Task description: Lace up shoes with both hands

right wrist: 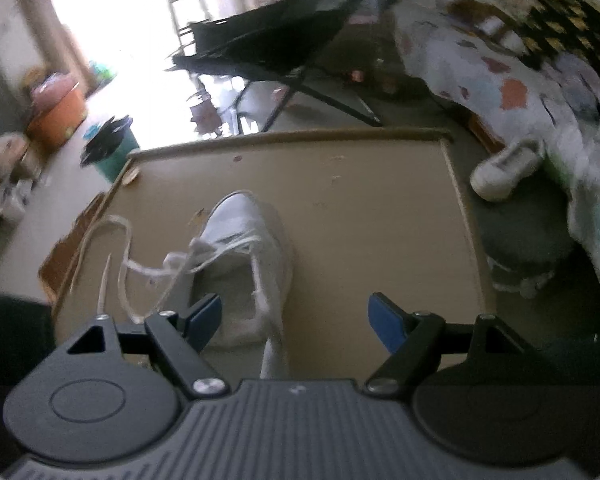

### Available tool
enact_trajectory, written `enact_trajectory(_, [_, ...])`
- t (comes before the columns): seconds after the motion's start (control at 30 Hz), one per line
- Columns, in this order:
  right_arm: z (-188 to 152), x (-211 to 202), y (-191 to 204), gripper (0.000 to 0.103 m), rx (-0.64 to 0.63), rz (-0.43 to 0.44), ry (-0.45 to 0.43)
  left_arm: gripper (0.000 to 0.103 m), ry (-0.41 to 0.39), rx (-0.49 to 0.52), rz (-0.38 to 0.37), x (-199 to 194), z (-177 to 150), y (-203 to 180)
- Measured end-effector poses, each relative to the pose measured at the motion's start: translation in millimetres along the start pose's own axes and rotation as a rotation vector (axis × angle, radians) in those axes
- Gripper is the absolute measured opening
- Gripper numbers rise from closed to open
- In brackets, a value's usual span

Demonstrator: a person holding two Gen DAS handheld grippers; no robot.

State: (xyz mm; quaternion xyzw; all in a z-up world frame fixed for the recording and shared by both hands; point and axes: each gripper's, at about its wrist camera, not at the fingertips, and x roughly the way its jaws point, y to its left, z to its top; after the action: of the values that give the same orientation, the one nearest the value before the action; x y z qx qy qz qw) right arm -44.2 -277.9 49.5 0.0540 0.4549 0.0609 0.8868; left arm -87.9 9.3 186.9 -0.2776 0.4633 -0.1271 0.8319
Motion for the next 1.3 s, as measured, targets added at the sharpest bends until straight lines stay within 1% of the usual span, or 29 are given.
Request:
enact_trajectory(0.1, [-7.5,3.7,7.6,0.075,-0.075,-0.009,0.029,0.063,0.003,-0.070,0.053,25.3,-7.9,34.7])
enact_trajectory(0.17, [-13.1,7.3,11.0,0.067,-0.108,-0.010,0.057,0.063,0.022,-0.096,0.097,40.3,-15.1,51.3])
enact_trajectory(0.23, [-19.2,12.5,13.8,0.052,-0.139,-0.012,0.100,0.063,0.038,-0.117,0.134,54.5,-22.5,66.1])
enact_trajectory(0.27, [-21.8,14.9,15.2,0.048,-0.156,-0.013,0.116,0.063,0.046,-0.126,0.151,61.4,-25.9,73.3])
enact_trajectory(0.33, [-24.6,17.0,17.4,0.039,-0.176,-0.005,0.126,0.063,0.071,-0.136,0.156,72.8,-29.9,83.4])
enact_trajectory(0.4, [-22.5,17.3,21.3,0.037,-0.197,-0.003,0.133,0.063,0.096,-0.136,0.146,81.8,-32.3,88.9])
enact_trajectory(0.5, [-22.7,19.5,26.5,0.036,-0.216,-0.019,0.132,0.063,0.115,-0.132,0.137,93.7,-34.8,94.0])
enact_trajectory(0.6, [-19.2,15.7,24.3,0.036,-0.200,0.008,0.131,0.063,0.124,-0.130,0.143,103.8,-38.5,97.1])
enact_trajectory(0.67, [-11.6,8.1,20.2,0.036,-0.196,0.014,0.113,0.063,0.131,-0.108,0.155,110.8,-41.1,97.5])
enact_trajectory(0.77, [8.0,-4.6,15.8,0.036,-0.235,0.036,0.074,0.063,0.126,-0.076,0.170,120.4,-44.5,99.9])
enact_trajectory(0.8, [17.4,-7.7,17.9,0.033,-0.263,0.057,0.063,0.063,0.119,-0.071,0.168,122.4,-45.2,101.5])
enact_trajectory(0.83, [26.4,-9.3,20.8,0.025,-0.293,0.078,0.055,0.063,0.113,-0.067,0.162,122.8,-46.7,102.5])
enact_trajectory(0.97, [60.7,1.7,54.4,0.013,-0.510,0.150,0.071,0.063,0.097,-0.047,0.135,124.0,-54.1,105.4])
enact_trajectory(1.07, [81.7,22.0,87.6,0.012,-0.689,0.200,0.129,0.063,0.093,-0.038,0.115,123.6,-58.5,108.7])
enact_trajectory(1.17, [89.7,43.7,120.6,0.012,-0.844,0.240,0.236,0.063,0.093,-0.034,0.094,122.1,-61.8,111.5])
enact_trajectory(1.23, [88.0,58.0,136.3,0.013,-0.949,0.244,0.323,0.063,0.087,-0.034,0.085,120.2,-63.5,114.9])
enact_trajectory(1.3, [83.0,68.8,147.5,0.014,-1.028,0.217,0.378,0.063,0.084,-0.037,0.073,119.7,-64.0,117.6])
